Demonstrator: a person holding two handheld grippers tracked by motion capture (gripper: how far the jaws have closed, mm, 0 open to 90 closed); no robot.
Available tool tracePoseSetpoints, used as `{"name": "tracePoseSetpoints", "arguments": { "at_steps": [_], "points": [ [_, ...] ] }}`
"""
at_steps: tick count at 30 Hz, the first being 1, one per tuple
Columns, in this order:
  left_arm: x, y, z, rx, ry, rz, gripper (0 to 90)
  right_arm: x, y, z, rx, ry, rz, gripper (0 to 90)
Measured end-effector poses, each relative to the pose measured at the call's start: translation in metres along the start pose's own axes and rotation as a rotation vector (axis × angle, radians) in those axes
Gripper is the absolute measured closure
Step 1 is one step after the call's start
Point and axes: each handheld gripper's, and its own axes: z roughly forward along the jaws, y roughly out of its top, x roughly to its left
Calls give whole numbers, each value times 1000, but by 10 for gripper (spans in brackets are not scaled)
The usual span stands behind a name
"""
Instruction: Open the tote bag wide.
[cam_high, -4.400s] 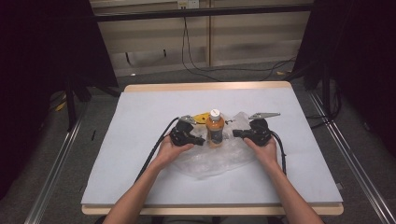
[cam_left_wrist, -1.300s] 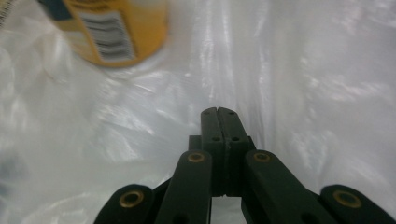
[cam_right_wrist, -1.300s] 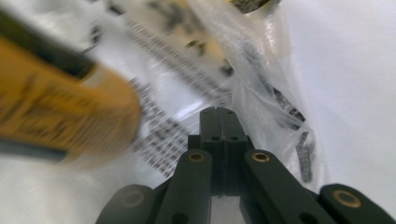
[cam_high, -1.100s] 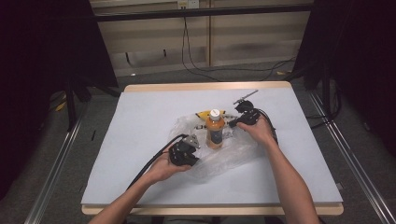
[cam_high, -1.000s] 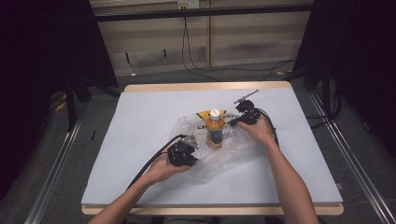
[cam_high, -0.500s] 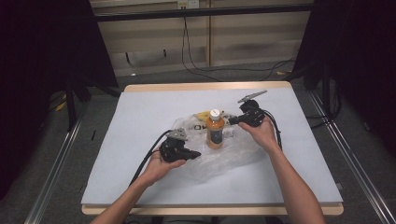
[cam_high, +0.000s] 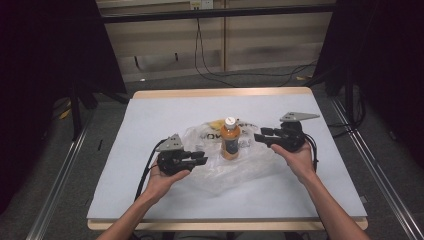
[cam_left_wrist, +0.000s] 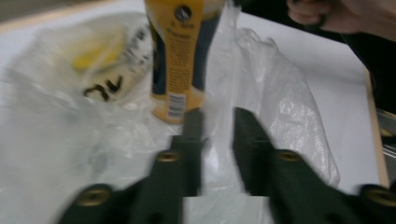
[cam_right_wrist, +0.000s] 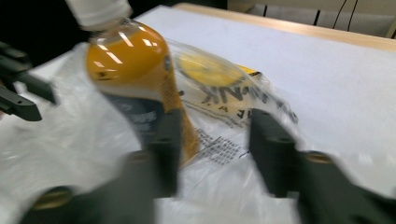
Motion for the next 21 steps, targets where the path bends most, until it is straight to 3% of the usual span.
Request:
{"name": "tracePoseSetpoints", "arguments": {
  "at_steps": [3,6,8,12,14,16,18,21],
  "points": [
    [-2,-2,-13,-41,41,-17,409,6,-13,-20,-52,-11,-7,304],
    [-4,-6,-24,-66,70,-15,280,13,-26,-36,-57,-25,-2,120],
    [-6,-9,-30,-70,79,-8,189,17,-35,-46,-77,-39,-9,64],
    [-11,-22,-44,-77,110,-15,115,22,-46,-64,-127,-51,-22,13],
    [-11,-31,-52,-91,106,-29,89,25,-51,-73,-145,-52,-30,14],
    [-11,-35,-57,-88,134,-32,84,27,-61,-83,-178,-95,-40,17],
    [-10,-38,-60,-102,137,-29,74,26,-68,-88,-196,-112,-17,15],
    [-8,-39,-62,-108,161,-31,64,26,-70,-92,-204,-148,-30,18]
  ]
}}
